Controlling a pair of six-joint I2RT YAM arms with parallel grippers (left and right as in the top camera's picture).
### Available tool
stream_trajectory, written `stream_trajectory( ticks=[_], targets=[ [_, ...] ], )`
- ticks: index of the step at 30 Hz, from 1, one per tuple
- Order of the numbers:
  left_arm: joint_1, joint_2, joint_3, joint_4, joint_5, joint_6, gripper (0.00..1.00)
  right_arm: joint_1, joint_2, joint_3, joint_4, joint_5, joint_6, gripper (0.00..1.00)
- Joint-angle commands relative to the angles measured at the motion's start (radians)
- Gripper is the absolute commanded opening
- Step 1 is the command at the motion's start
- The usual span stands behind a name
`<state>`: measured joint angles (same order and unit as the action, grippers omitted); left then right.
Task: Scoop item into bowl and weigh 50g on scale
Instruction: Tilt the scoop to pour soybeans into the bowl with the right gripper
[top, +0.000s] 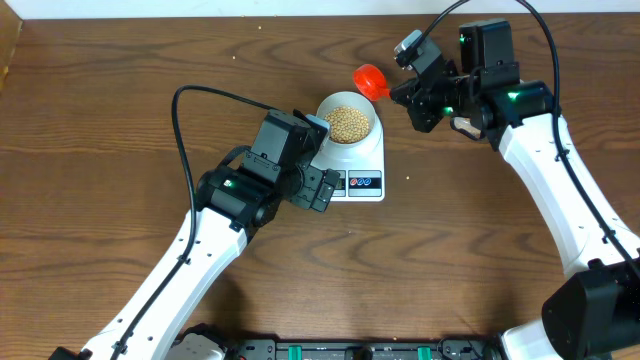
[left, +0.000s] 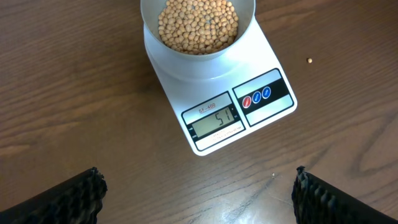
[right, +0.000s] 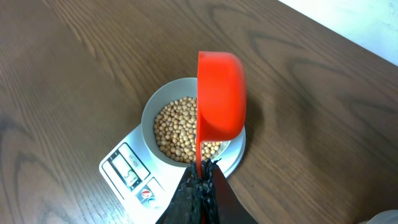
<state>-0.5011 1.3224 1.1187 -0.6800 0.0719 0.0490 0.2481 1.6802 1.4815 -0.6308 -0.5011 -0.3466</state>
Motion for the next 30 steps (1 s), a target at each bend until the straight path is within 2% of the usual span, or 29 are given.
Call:
stream_trajectory(
  ticks=[1,14,30],
  targets=[
    [0.003,0.008,0.000,-0.001,-0.013,-0.002,0.98,0.008,0.008,-0.004,0.000,-0.014,0.009,0.01],
    [0.003,0.008,0.000,-0.001,-0.013,-0.002,0.98,0.009,0.012,-0.005,-0.002,-0.023,-0.010,0.01],
    [0.003,0.008,0.000,-0.001,-0.013,-0.002,0.98,0.020,0.106,-0.005,-0.006,-0.104,-0.018,0.01]
  ],
)
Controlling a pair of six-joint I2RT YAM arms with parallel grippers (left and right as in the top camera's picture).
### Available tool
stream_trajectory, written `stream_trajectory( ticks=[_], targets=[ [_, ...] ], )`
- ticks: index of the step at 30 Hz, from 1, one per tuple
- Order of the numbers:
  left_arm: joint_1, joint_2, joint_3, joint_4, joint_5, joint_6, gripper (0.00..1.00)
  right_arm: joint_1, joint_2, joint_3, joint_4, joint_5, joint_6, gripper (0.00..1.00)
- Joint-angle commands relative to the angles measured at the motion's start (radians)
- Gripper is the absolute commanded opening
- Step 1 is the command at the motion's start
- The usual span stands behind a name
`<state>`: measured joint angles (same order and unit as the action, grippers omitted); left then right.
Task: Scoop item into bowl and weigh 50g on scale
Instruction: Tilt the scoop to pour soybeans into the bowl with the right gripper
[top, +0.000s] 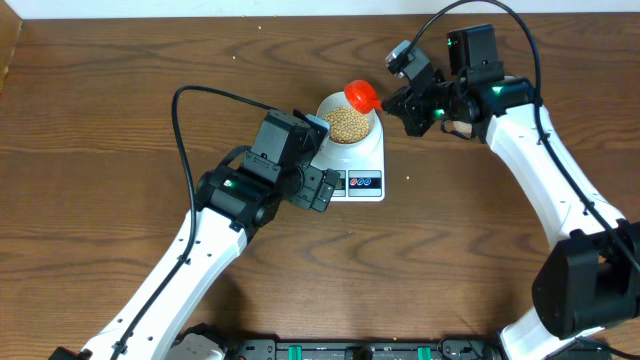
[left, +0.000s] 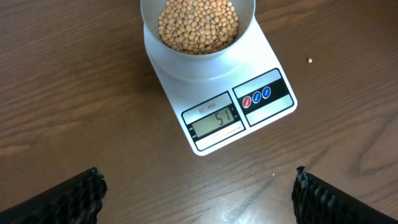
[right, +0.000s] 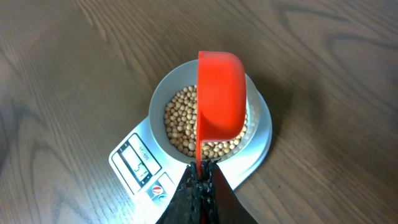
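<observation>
A white bowl (top: 336, 105) of tan beans (left: 198, 25) sits on a white scale (left: 211, 74) whose display (left: 214, 119) reads 51. My right gripper (right: 200, 177) is shut on the handle of a red scoop (right: 221, 93), turned on its side over the bowl's right half; in the overhead view the scoop (top: 361, 95) hangs at the bowl's upper right rim. My left gripper (left: 198, 196) is open, low over the table just in front of the scale, with nothing between its fingers (left: 68, 196).
A single stray bean (left: 310, 60) lies on the wooden table (top: 120, 110) right of the scale. The left arm (top: 240, 190) lies beside the scale's left side. A black cable (top: 180, 130) loops over the table's left half.
My right gripper has carried the red scoop from beyond the bowl's upper right to over the bowl's right half. The left gripper and the reading of 51 are unchanged.
</observation>
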<state>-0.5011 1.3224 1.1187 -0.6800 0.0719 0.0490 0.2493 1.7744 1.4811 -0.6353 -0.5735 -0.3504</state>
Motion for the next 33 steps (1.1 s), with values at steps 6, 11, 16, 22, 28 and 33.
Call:
stream_trajectory(
  ticks=[6,11,16,22,28,33],
  targets=[
    [0.003,0.008,0.000,-0.001,-0.013,-0.002,0.98,0.030,0.051,-0.004,-0.004,-0.031,-0.029,0.01],
    [0.003,0.008,0.000,-0.001,-0.013,-0.002,0.98,0.029,0.062,-0.004,-0.003,-0.024,-0.056,0.01],
    [0.003,0.008,0.000,-0.001,-0.013,-0.002,0.98,0.030,0.063,-0.004,0.005,-0.008,-0.059,0.01],
    [0.003,0.008,0.000,-0.001,-0.013,-0.002,0.98,0.041,0.063,-0.004,0.006,-0.008,-0.111,0.01],
    [0.003,0.008,0.000,-0.001,-0.013,-0.002,0.98,0.064,0.063,-0.004,0.011,0.010,-0.156,0.01],
    [0.003,0.008,0.000,-0.001,-0.013,-0.002,0.98,0.071,0.063,-0.004,0.016,0.048,-0.161,0.01]
  ],
)
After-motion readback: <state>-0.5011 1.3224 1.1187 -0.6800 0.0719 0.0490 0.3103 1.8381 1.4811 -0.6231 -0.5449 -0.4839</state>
